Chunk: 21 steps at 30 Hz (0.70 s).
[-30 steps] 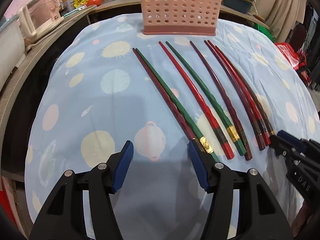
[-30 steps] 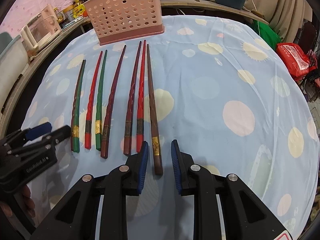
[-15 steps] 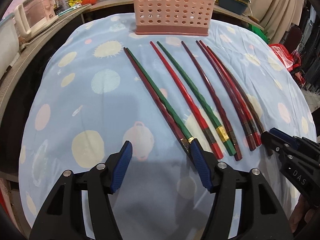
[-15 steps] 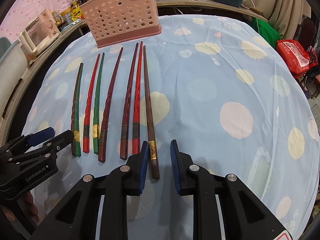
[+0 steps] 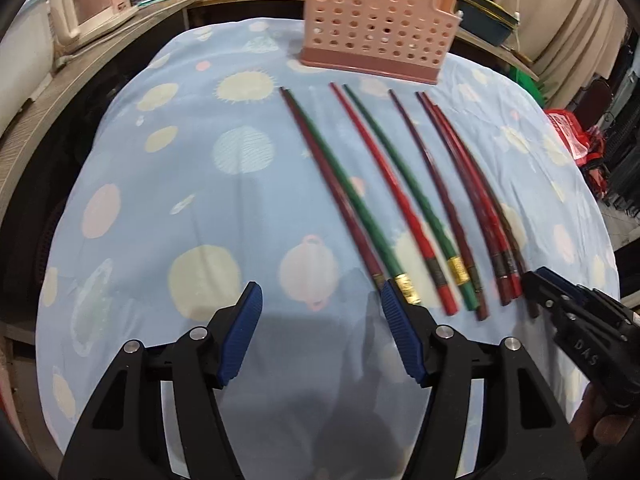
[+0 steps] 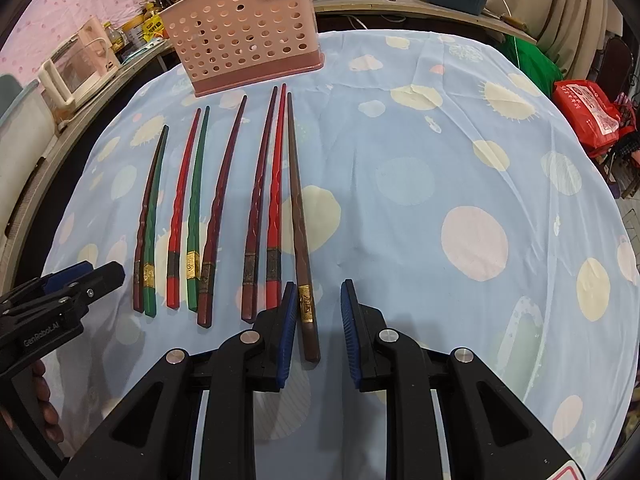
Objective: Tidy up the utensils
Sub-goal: 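Close the right tool on the brown chopstick while the left tool grips a dark red chopstick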
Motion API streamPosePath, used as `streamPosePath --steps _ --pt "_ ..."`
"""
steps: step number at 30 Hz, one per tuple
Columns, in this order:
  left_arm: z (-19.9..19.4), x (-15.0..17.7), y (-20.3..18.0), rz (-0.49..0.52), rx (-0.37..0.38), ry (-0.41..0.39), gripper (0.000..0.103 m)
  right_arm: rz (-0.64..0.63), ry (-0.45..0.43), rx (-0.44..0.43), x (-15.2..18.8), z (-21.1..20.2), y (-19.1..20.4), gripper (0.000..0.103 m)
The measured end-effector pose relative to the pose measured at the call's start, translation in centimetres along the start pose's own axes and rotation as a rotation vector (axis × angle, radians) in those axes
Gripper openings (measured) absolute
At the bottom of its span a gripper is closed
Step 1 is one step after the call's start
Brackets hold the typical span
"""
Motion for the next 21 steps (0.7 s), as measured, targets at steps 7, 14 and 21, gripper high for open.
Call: streamPosePath --steps 7,14,21 --pt "1.1 0.5 -1.4 0.064 -0.029 0.009 0.059 0.0 0.001 -0.001 0.0 0.0 0.0 0.019" --pt "0.9 0.7 0.0 0.063 -0.046 0.008 0.046 -0.003 0.0 -0.002 -0.2 0.0 0.1 0.019" --pt "0.6 0.6 0.8 0.049 -0.016 0.007 0.01 -0.003 -0.005 -0.002 -0.3 0.1 -0.1 0.009"
Point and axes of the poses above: each gripper's, at about its wrist camera, not at the fingertips, and z roughly the way its jaws point, y to its left, x to its underside, the point moved 10 cm from there along z, roughly the way its jaws point, and after that the axes turned 3 degrees about y, right-handed, at the moved point
